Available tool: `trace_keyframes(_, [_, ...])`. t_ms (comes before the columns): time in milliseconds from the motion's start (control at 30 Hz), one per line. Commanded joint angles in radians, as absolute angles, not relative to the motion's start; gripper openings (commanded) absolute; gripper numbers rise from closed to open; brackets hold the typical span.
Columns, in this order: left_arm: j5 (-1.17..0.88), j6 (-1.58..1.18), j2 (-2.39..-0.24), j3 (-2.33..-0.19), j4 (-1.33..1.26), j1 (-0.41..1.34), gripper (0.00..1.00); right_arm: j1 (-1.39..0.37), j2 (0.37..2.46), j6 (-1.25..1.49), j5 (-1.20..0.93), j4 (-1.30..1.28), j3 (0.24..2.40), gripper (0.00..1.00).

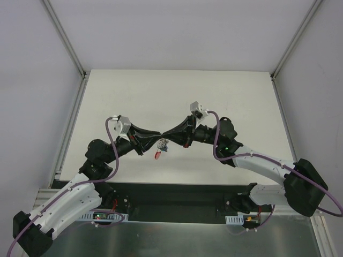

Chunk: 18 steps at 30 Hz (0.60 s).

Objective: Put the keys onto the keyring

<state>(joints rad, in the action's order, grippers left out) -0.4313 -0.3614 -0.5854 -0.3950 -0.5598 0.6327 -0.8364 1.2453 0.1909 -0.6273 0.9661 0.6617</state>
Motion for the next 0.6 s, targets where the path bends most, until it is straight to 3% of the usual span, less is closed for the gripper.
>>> trace_keyframes(0, [-0.517,-0.391,-0.595,-0.413,-0.63,0.627,0.16,-0.839,1.213,0.201,-0.632,1.04,0.684,0.01])
trace_keyframes(167, [-0.535,-0.371,-0.592,-0.429,-0.608,0.627,0.0,-0.836,1.224,0.206,-0.644,1.042,0.687,0.01])
trace_keyframes(400, [-0.548,-0.249,-0.563,-0.515,-0.398,0.627,0.0,-0.833,1.215,0.189,-0.644,0.977,0.68,0.03])
trace_keyframes(567, [-0.58,-0.131,-0.615,-0.67,-0.088,0.627,0.0,-0.816,1.177,0.15,-0.657,0.844,0.696,0.27])
